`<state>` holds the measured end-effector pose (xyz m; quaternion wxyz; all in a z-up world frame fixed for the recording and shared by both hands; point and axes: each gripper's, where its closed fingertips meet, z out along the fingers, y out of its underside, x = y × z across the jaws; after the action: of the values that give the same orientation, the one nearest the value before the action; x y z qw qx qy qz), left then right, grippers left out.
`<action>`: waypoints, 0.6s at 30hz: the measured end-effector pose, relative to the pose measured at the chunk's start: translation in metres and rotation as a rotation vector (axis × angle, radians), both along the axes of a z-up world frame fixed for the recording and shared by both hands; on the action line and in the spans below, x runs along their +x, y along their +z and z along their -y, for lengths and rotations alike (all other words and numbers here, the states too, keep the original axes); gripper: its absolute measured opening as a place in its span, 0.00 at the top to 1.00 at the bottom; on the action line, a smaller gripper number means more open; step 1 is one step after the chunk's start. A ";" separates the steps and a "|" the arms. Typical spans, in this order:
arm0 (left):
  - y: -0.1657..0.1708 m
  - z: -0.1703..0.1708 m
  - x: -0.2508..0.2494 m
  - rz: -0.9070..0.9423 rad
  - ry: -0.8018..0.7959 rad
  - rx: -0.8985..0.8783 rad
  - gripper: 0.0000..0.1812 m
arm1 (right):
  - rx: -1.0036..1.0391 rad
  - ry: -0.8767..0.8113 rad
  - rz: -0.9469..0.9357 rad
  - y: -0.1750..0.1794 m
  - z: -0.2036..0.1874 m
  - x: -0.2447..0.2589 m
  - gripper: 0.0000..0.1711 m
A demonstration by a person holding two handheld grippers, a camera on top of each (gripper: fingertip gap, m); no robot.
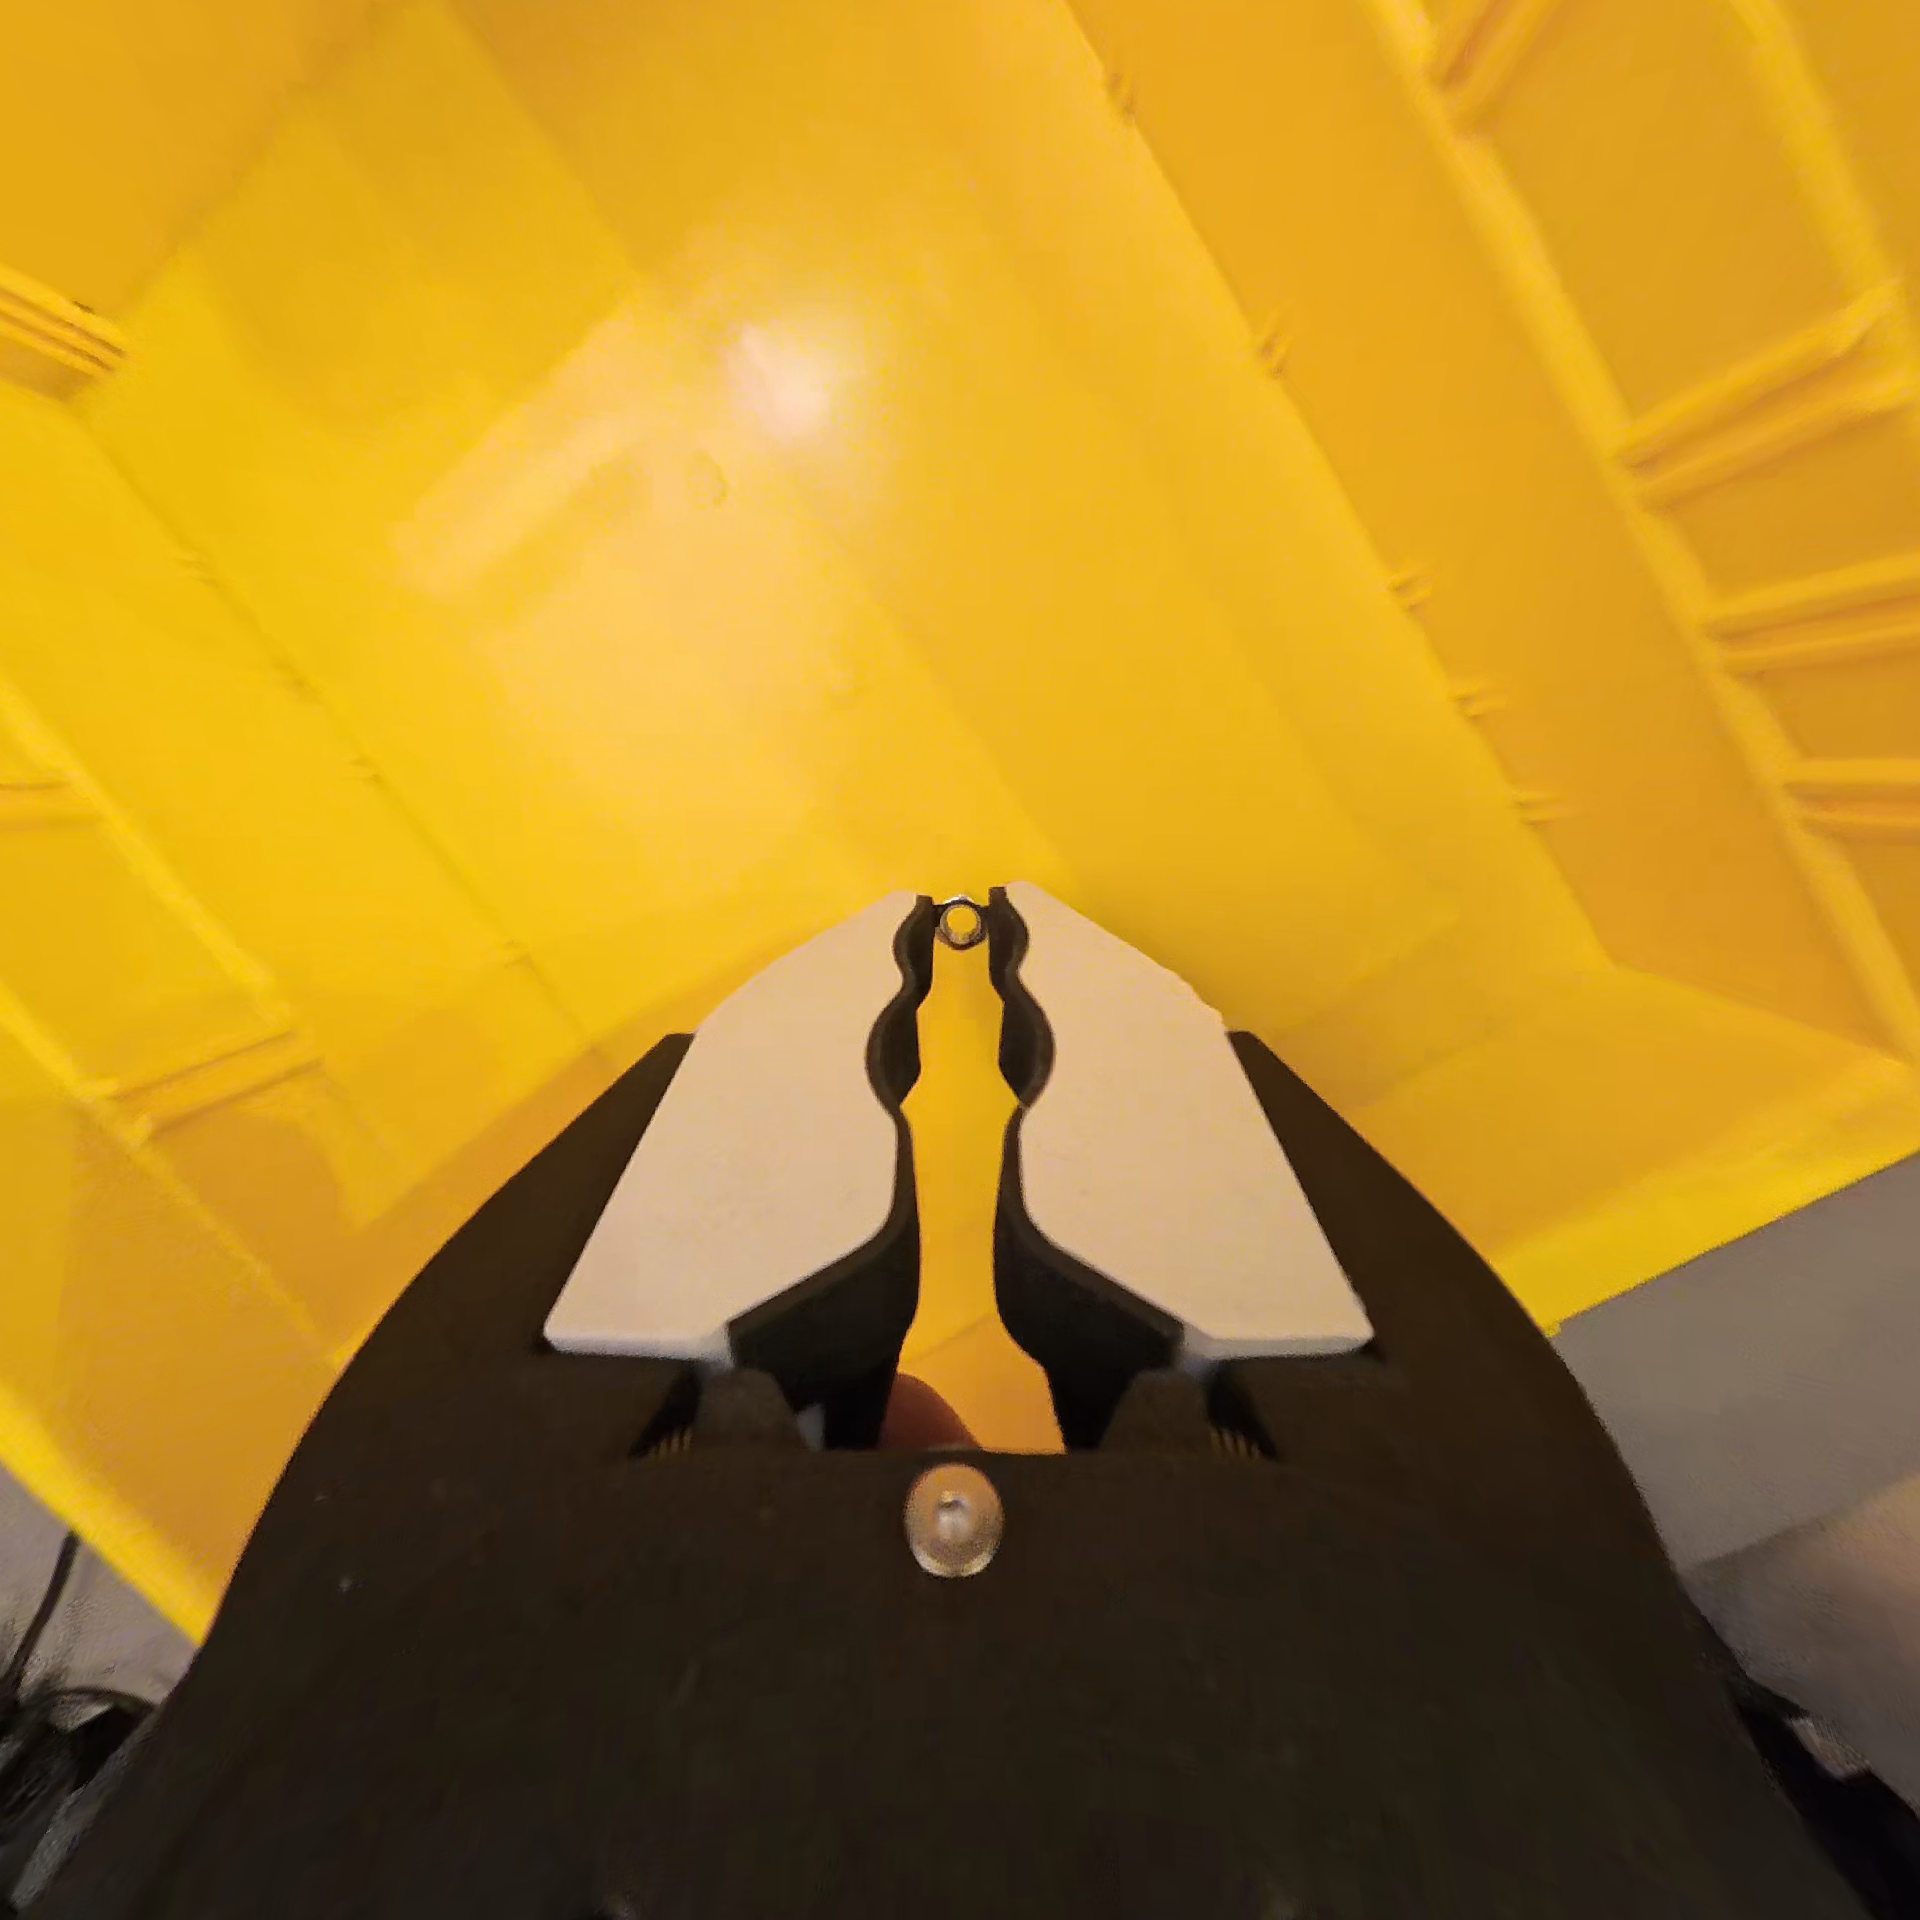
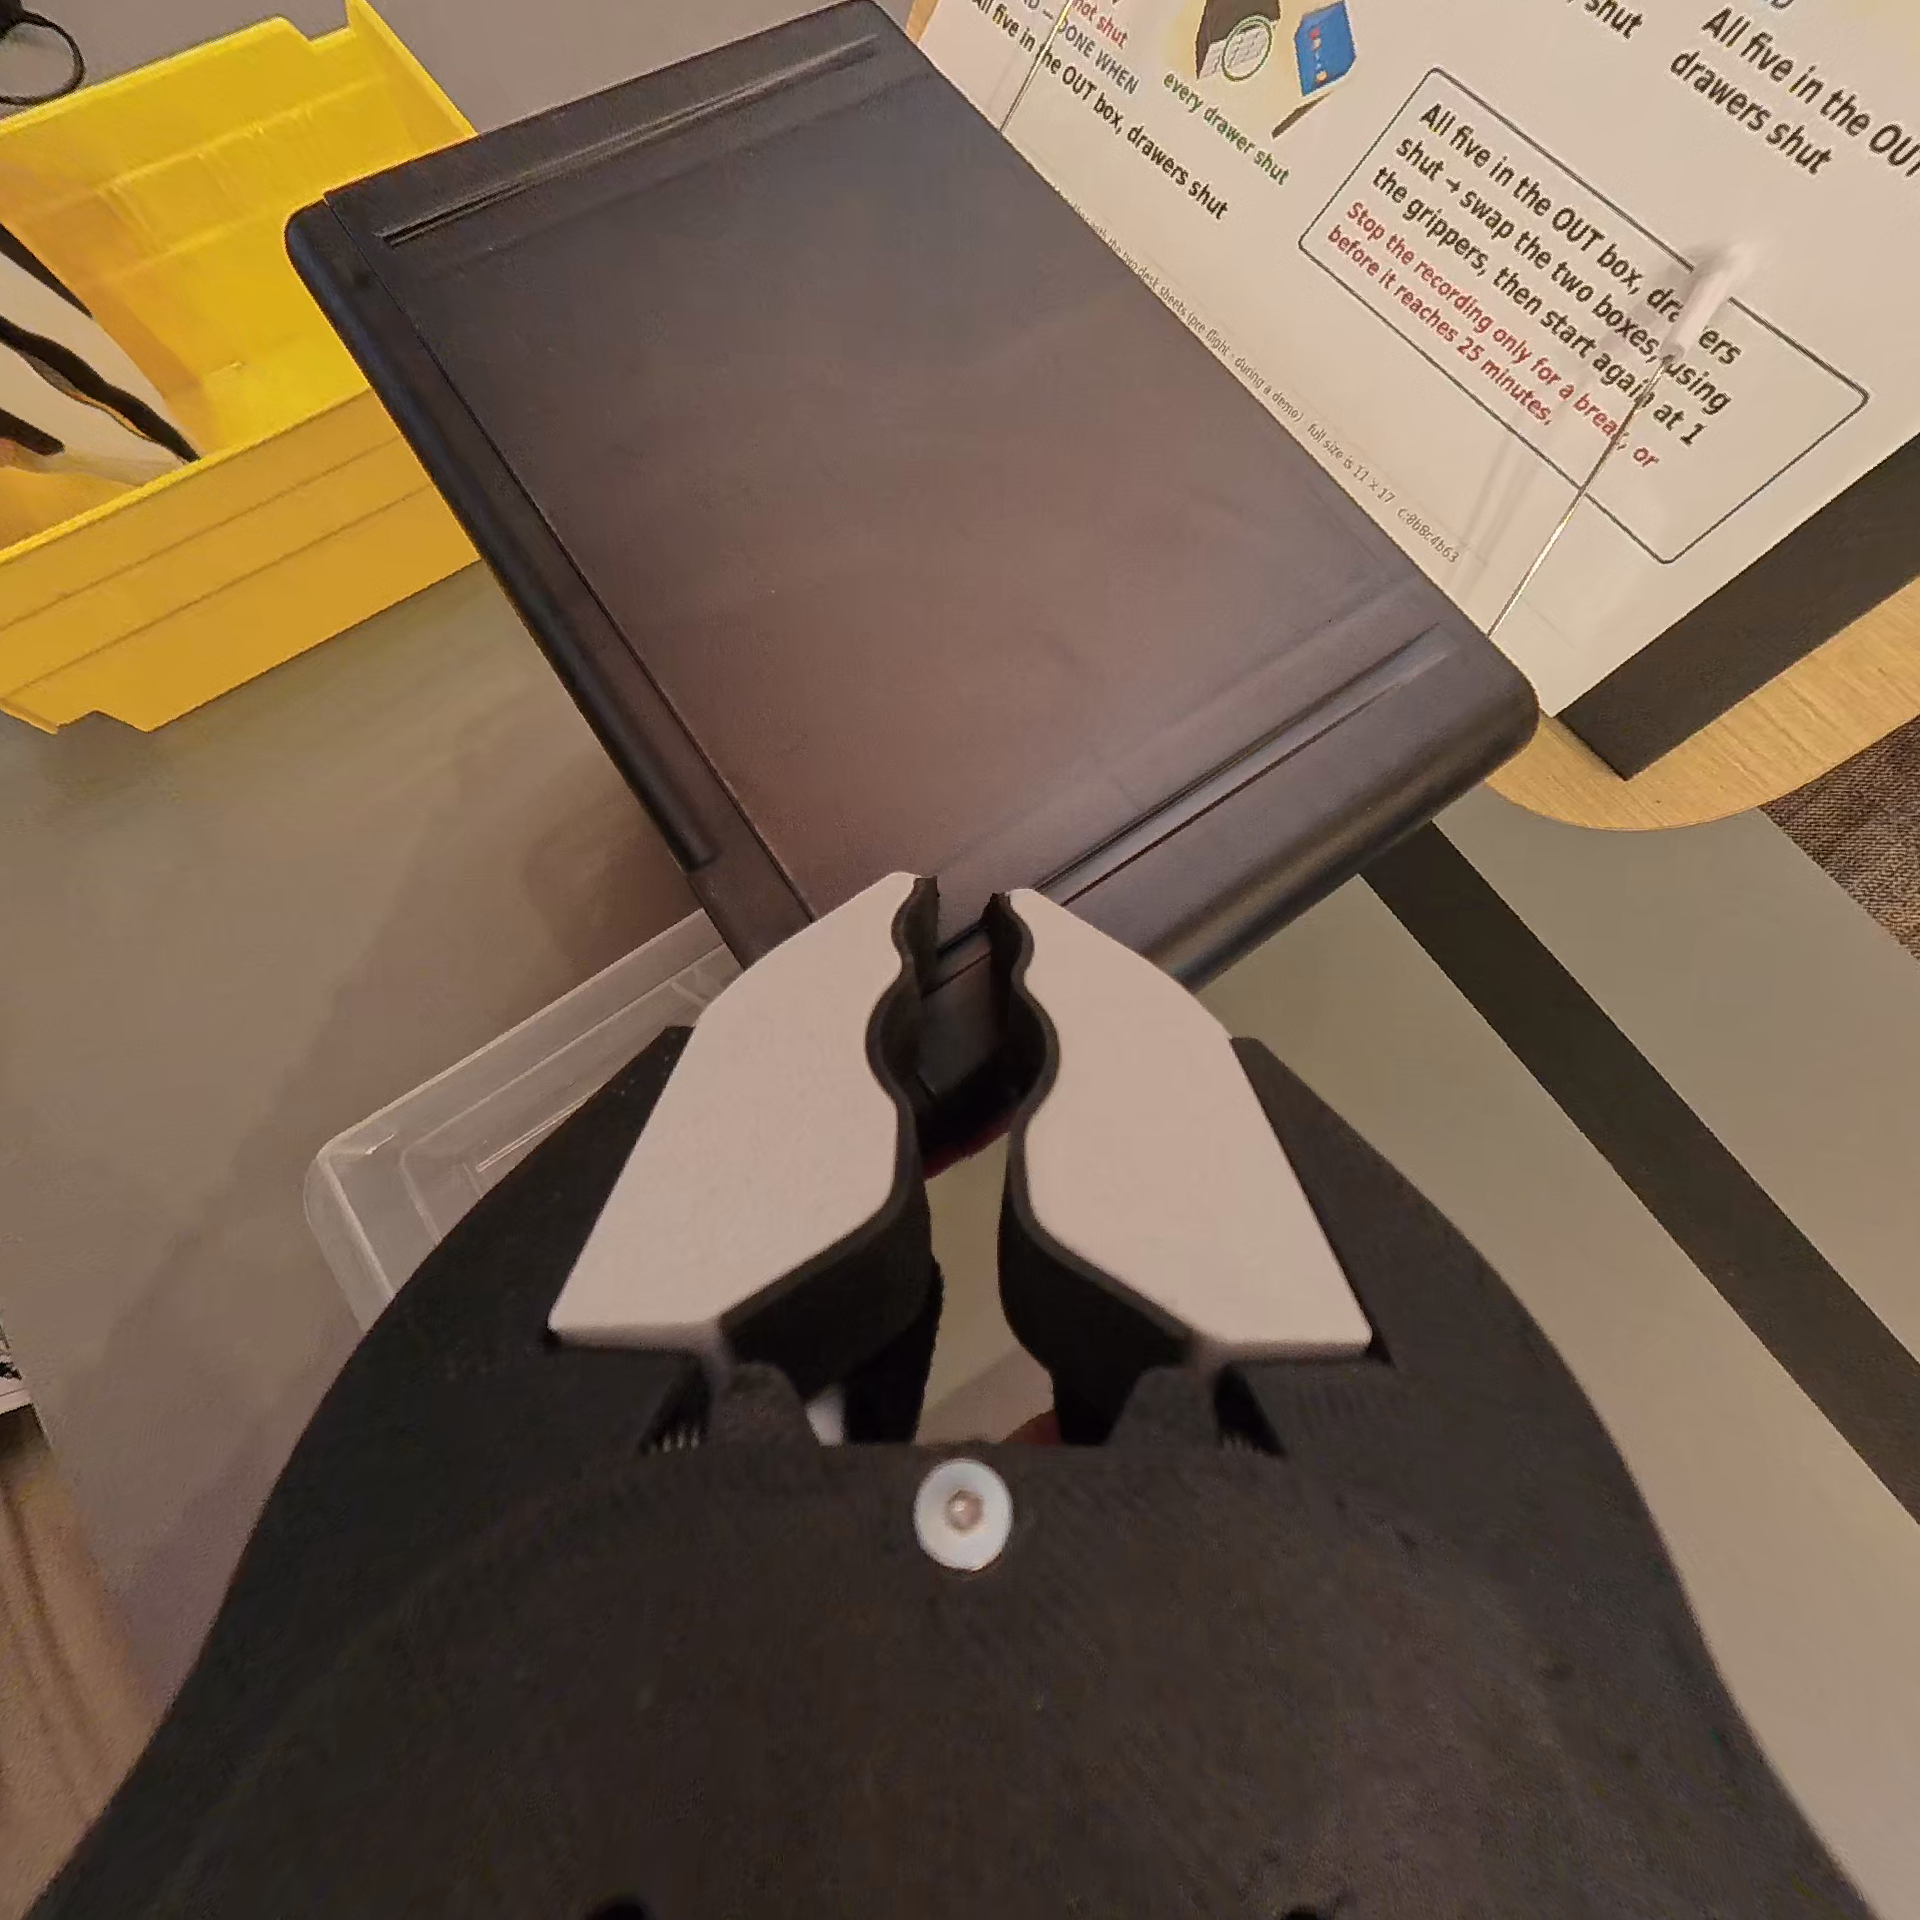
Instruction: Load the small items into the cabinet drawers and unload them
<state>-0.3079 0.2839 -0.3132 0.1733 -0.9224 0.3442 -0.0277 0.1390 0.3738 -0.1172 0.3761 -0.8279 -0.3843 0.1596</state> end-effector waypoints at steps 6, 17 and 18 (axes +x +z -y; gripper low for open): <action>0.014 -0.007 0.010 0.098 0.016 0.055 0.95 | 0.000 0.000 0.000 0.000 0.000 0.000 0.95; 0.106 -0.024 0.061 0.524 0.002 0.290 0.95 | -0.001 0.001 0.002 0.000 0.000 0.000 0.95; 0.117 -0.024 0.071 0.543 -0.017 0.307 0.95 | -0.002 0.001 0.004 0.000 0.000 0.000 0.95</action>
<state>-0.2374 0.3078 -0.1966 0.3957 -0.8415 0.2933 -0.2220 0.1391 0.3737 -0.1172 0.3744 -0.8283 -0.3854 0.1587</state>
